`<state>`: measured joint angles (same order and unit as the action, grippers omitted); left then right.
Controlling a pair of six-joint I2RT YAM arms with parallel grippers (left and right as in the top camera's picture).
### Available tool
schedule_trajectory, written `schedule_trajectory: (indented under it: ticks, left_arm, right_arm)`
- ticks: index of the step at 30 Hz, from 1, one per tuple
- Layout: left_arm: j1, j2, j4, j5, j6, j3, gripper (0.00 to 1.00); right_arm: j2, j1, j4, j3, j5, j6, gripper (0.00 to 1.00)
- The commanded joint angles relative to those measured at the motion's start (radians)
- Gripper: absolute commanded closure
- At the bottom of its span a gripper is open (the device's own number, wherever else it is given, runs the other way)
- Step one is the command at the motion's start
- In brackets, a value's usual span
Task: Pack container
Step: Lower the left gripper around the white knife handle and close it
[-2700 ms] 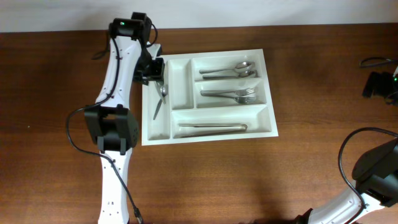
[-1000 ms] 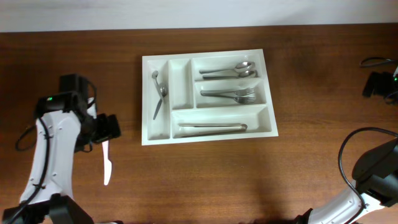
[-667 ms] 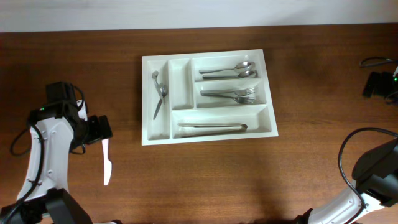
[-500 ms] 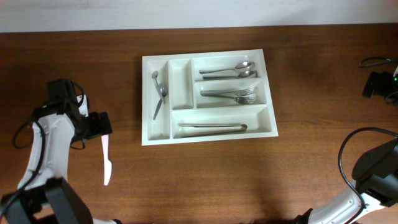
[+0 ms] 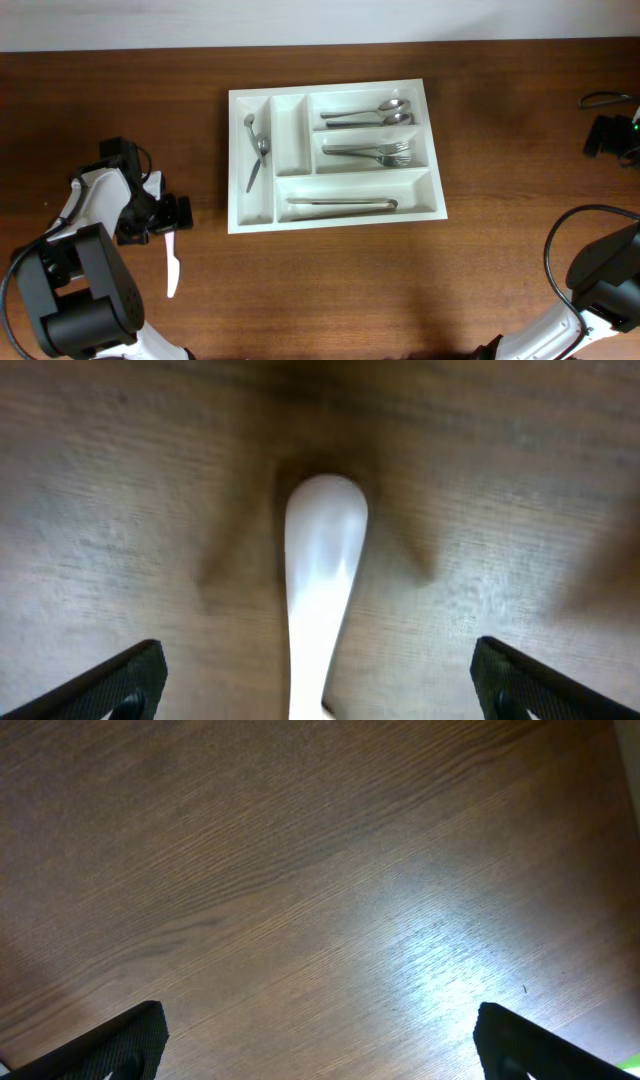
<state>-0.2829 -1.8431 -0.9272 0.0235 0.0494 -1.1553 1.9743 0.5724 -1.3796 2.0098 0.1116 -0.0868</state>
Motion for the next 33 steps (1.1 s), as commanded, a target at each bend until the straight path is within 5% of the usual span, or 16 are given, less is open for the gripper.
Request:
schedule_trajectory:
  ticks: [1, 33]
  left_arm:
    - [-0.002, -0.007, -0.016, 0.018, 0.02, 0.005, 0.01]
    - [-0.002, -0.01, 0.026, -0.005, 0.011, 0.037, 0.01]
  right_arm:
    - [-0.003, -0.003, 0.001, -0.003, 0.002, -0.003, 0.01]
    - [-0.003, -0.003, 0.001, -0.003, 0.002, -0.003, 0.01]
